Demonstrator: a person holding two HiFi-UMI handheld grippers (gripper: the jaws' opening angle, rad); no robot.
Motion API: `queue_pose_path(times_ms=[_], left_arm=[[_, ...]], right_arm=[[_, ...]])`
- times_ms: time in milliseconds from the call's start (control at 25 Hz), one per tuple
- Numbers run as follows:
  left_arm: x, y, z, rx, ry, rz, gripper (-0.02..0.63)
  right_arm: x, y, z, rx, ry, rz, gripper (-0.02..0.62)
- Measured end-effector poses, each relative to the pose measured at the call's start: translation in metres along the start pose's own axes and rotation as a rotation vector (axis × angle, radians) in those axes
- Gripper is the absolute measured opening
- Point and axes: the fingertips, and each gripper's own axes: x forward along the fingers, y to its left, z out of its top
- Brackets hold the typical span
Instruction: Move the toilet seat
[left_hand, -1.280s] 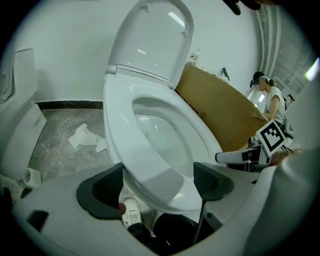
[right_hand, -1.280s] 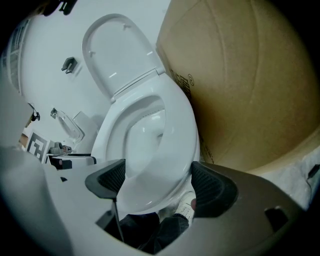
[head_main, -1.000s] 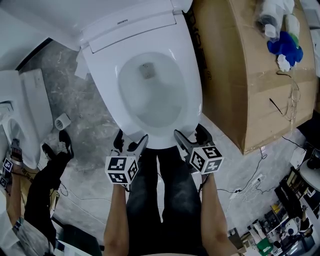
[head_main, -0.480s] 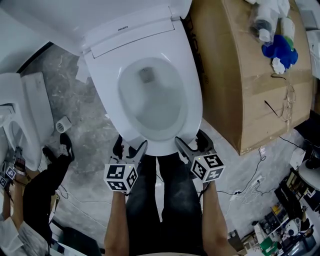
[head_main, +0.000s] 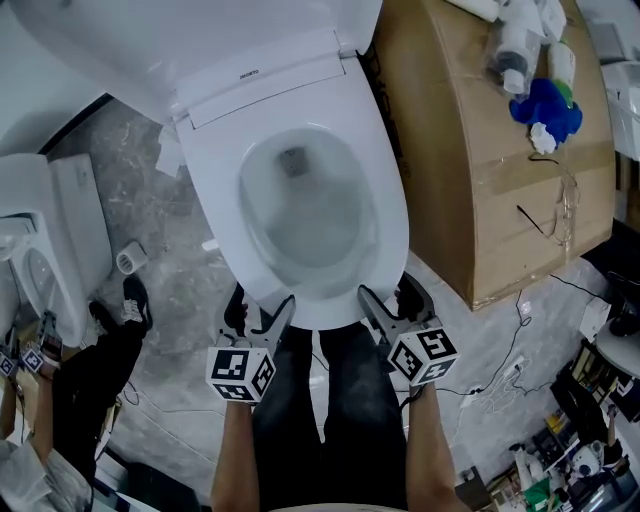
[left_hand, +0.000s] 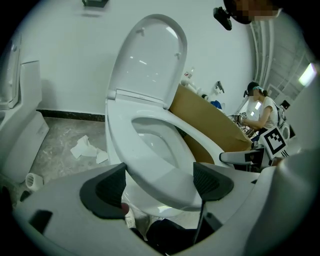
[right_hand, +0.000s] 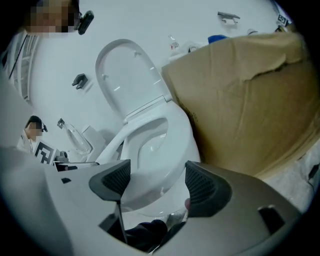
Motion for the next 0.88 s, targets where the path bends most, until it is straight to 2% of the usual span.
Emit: queue_pose_path(times_ms=[520, 880], left_arm=[[-0.035, -0.014, 0.047, -0.071, -0.124, -0.022, 0.426], [-0.052, -0.019, 0.071, -0.028, -0.238, 0.023, 0.417]], right_arm=[[-0.034, 0.029, 0.051, 0.063, -0.121, 0.024, 0.342], [-0.045, 0.040, 0.073, 0.105, -0.186, 0.034, 0.333]])
